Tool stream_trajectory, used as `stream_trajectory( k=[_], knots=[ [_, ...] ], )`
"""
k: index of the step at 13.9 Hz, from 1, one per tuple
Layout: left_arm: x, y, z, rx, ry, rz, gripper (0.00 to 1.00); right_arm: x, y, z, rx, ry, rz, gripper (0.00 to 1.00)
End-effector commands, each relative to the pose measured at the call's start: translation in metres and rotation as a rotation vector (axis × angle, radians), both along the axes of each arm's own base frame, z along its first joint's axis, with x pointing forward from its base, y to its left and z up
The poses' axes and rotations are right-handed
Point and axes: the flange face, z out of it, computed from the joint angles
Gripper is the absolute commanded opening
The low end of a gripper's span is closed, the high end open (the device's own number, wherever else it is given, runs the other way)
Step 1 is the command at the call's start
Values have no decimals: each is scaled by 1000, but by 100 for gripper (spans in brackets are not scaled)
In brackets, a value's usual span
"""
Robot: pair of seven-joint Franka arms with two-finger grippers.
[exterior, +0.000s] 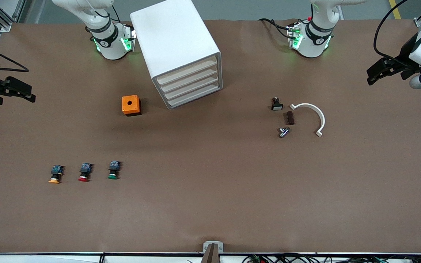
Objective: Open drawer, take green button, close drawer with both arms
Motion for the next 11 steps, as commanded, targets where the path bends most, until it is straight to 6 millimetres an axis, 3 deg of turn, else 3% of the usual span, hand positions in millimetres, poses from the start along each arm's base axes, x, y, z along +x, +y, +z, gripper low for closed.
stream_trajectory(
  k=[1,5,11],
  knots=[
    [-3,-3,7,-12,5,-24,100,-20,-5,1,-8,-23,10,100],
    [2,-2,12,-17,-7,-20,100,-36,-4,2,-11,-56,13,100],
    [5,-2,11,-18,-3,-21,100,-38,-1,7,-13,-75,20,100]
  ],
)
